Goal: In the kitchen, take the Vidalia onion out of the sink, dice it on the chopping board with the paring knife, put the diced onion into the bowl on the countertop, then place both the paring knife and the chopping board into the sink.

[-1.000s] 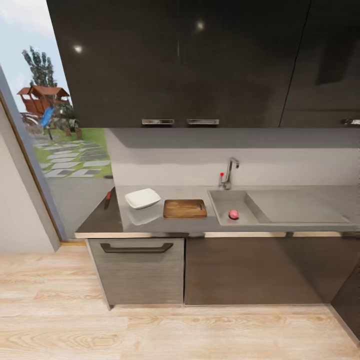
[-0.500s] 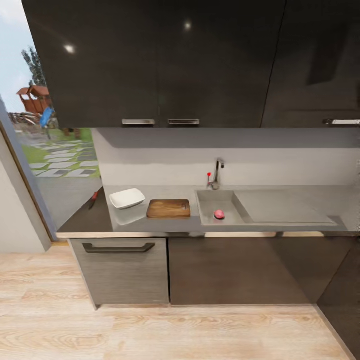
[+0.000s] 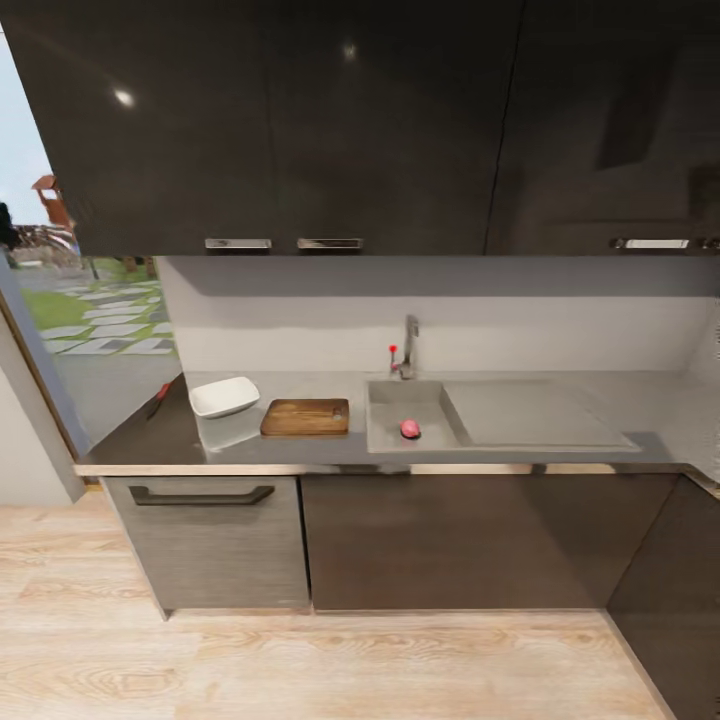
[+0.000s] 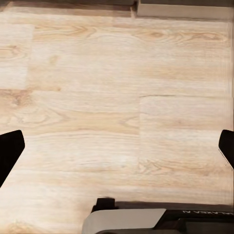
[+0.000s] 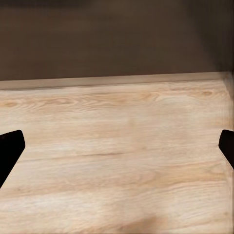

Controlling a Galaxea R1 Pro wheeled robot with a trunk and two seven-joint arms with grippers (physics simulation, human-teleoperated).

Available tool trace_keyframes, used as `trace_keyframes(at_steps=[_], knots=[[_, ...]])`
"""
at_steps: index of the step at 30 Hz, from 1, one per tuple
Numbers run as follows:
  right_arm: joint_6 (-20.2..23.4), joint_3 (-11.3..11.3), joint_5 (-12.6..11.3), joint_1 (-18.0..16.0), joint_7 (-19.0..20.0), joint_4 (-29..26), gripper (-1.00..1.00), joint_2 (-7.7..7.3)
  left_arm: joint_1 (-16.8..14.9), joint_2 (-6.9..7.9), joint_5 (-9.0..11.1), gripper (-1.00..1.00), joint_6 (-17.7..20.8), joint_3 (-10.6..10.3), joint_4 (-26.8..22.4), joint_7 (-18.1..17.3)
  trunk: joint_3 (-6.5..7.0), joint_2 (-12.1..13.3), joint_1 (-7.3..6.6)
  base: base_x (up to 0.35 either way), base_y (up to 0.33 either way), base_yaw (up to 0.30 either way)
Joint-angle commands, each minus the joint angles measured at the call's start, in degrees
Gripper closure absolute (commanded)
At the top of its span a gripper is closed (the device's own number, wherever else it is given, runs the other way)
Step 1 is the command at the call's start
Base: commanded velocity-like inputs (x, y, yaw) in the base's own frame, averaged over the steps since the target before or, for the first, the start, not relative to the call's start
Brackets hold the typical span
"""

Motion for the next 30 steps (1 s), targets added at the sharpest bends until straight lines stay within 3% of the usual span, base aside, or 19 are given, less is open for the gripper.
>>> trace_keyframes(at_steps=[1,19,30], knots=[[-0.13,-0.38,0.2,-0.03,0.54,-0.06,-1.0,0.08,-0.01,-0.03,0.1,-1.0,-0.16,0.12,0.02,0.01,-0.07,-0.06,0.01,0.0,-0.307,0.0],[-0.15,-0.38,0.2,-0.03,0.54,-0.05,-1.0,0.16,-0.02,0.02,0.1,-1.0,-0.16,0.12,-0.01,-0.01,-0.07,-0.06,0.01,0.0,-0.295,0.0],[-0.21,-0.33,0.21,-0.04,0.54,-0.05,-1.0,0.16,0.0,0.05,0.13,-1.0,-0.08,0.23,0.03,-0.01,-0.07,-0.06,0.01,0.0,-0.053,0.0]])
